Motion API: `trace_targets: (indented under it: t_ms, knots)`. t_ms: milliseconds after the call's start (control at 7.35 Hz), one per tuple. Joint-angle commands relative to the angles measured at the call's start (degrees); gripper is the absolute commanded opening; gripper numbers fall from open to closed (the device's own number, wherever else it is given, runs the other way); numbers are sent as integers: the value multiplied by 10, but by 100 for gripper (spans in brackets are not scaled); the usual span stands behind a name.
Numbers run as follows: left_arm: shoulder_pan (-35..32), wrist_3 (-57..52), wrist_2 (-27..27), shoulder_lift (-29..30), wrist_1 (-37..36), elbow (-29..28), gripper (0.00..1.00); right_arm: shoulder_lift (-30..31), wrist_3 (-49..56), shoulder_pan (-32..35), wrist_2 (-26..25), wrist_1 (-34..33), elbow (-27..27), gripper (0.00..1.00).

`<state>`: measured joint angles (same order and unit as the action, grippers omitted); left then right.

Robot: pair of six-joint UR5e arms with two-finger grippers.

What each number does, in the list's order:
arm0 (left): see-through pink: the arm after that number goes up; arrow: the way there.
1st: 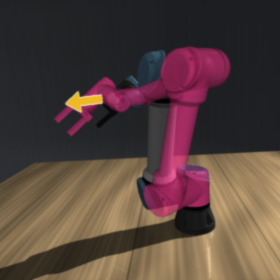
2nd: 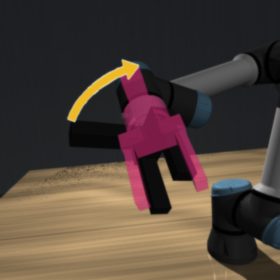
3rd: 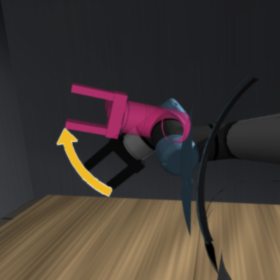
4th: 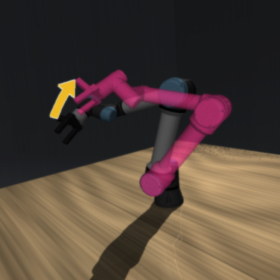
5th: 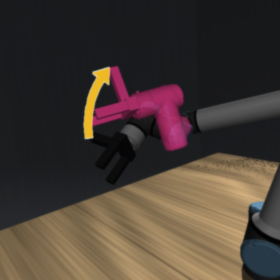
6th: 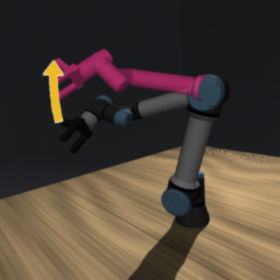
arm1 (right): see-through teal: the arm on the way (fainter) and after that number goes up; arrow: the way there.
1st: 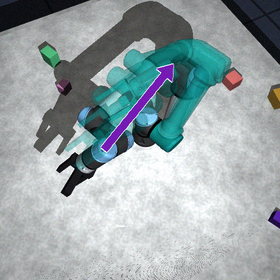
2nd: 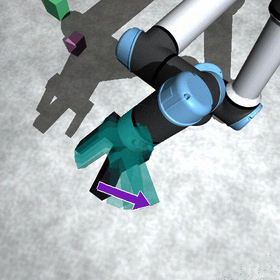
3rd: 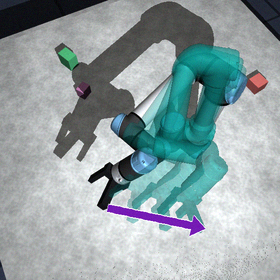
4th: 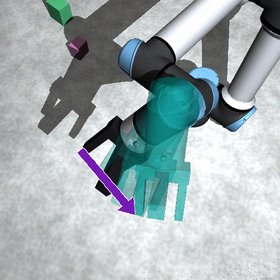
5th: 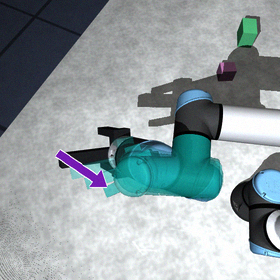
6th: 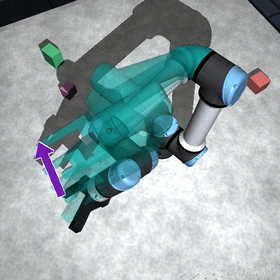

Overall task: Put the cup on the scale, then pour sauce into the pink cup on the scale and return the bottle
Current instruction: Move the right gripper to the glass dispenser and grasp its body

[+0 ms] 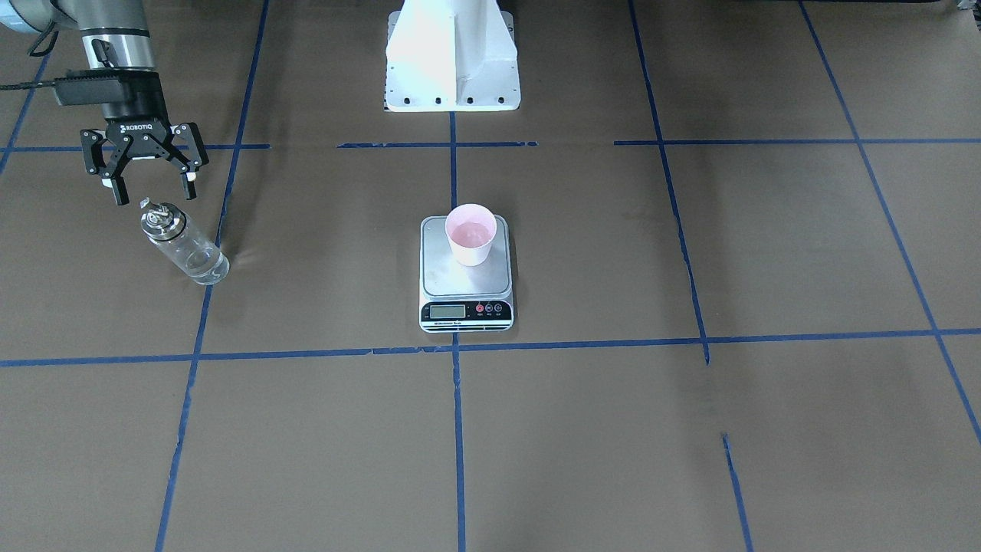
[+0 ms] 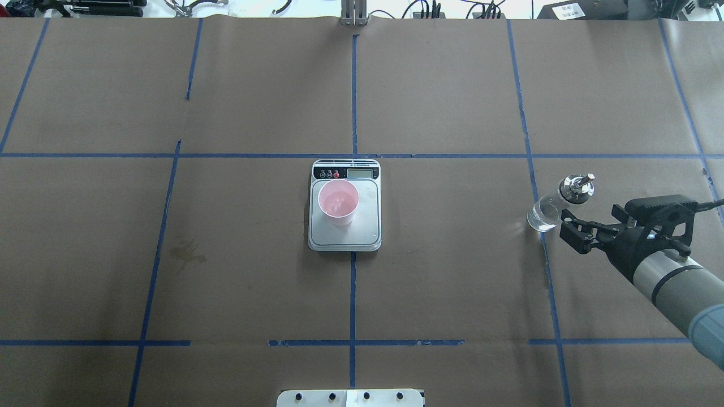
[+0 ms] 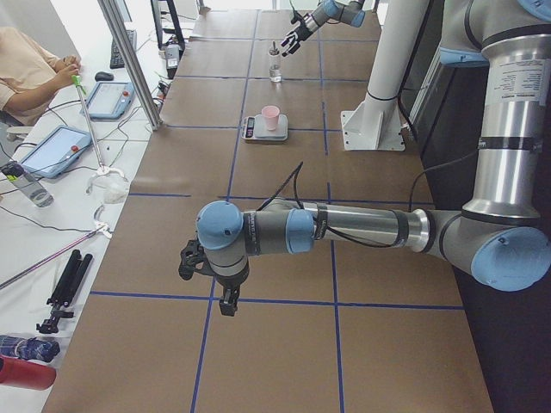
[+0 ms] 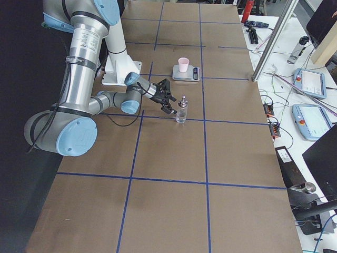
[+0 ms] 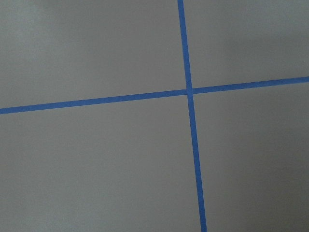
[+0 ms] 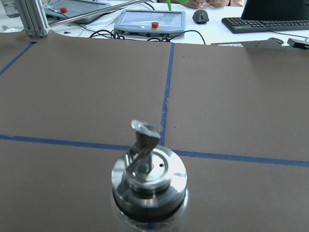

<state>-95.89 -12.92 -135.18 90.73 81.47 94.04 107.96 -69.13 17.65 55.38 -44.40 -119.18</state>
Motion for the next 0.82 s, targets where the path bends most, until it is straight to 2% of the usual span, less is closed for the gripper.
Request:
trace_targets:
  t_ms: [0, 136, 408, 680]
  knots:
    - [0, 0, 0, -7, 1, 3, 100, -40, 0, -11, -41, 12, 52, 100]
    - [1, -1, 0, -8, 1, 3, 100, -53, 0, -13, -44, 19, 78, 100]
    - [0, 0, 0, -7, 1, 4, 100, -59, -1, -22, -63, 20, 90, 100]
    - [1, 0, 0, -8, 1, 4, 100, -97, -1, -25, -70, 20, 130, 100]
